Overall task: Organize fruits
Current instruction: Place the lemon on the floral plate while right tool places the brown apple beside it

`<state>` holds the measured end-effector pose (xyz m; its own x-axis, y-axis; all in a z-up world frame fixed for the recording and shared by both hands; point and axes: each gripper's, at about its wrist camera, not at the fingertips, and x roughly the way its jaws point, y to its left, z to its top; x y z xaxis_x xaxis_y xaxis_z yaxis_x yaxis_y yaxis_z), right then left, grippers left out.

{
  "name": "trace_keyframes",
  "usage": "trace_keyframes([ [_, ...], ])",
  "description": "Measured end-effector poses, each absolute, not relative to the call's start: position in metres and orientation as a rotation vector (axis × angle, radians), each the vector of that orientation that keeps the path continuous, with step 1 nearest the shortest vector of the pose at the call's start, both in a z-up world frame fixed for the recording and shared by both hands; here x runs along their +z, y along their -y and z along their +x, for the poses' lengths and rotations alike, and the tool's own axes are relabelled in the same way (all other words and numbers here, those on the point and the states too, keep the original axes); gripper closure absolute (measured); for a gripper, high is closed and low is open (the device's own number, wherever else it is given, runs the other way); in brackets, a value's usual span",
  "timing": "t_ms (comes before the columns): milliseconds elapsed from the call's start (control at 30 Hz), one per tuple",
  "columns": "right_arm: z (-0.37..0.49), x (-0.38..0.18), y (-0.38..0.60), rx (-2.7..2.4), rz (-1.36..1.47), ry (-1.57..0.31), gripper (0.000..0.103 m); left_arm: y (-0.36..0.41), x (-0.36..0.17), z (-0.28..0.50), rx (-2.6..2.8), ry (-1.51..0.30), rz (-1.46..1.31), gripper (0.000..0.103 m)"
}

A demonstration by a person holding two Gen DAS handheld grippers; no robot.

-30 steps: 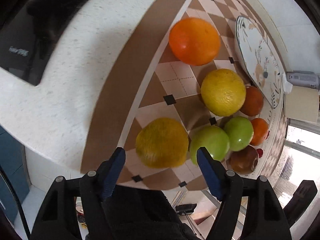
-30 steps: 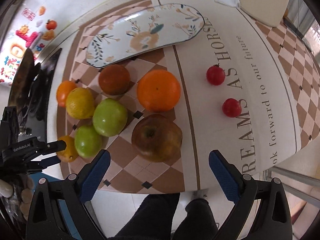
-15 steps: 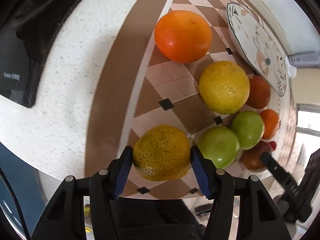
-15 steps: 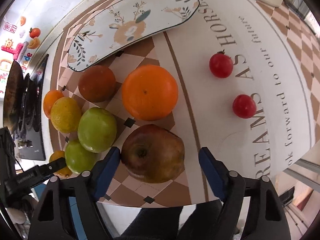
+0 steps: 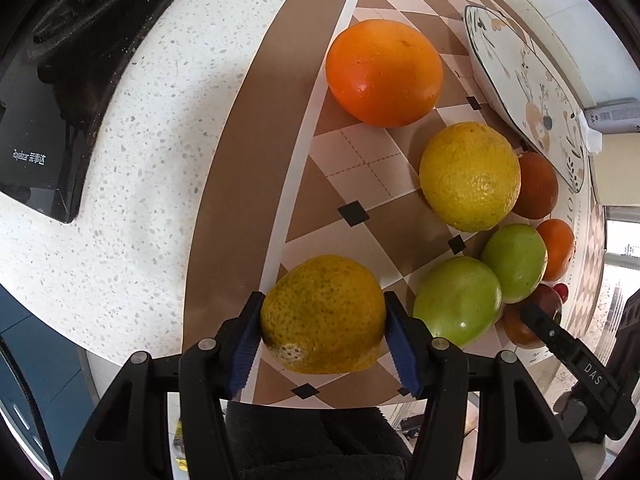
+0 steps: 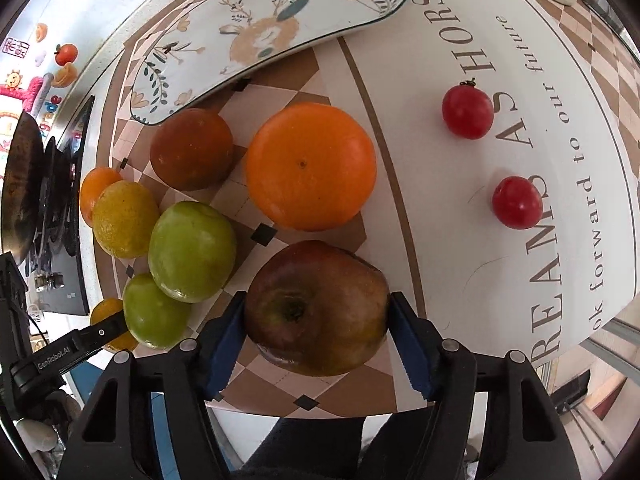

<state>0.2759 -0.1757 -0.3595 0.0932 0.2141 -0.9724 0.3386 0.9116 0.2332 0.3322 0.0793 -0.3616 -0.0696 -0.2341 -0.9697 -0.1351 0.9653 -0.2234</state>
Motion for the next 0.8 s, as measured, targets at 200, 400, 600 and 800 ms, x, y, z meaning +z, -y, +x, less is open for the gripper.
trace_keyframes([
  [200, 0.270, -0.351, 0.176, -0.097, 0.422, -1.457, 0.032, -0.080, -0.339, 0.327, -0.110, -1.601, -0.223, 0.048],
  [400, 0.262, -0.315, 0.189, -0.054, 0.491, -1.396, 0.032, -0.063, -0.295, 0.329, -0.175, -1.527, -0.177, 0.048],
  [600, 0.289, -0.263, 0.214, -0.002, 0.519, -1.294, 0.032, -0.022, -0.235, 0.367, -0.284, -1.430, -0.174, 0.048],
  [800, 0.375, -0.256, 0.240, 0.049, 0.473, -1.273, 0.032, 0.029, -0.232, 0.448, -0.296, -1.439, -0.144, 0.048],
])
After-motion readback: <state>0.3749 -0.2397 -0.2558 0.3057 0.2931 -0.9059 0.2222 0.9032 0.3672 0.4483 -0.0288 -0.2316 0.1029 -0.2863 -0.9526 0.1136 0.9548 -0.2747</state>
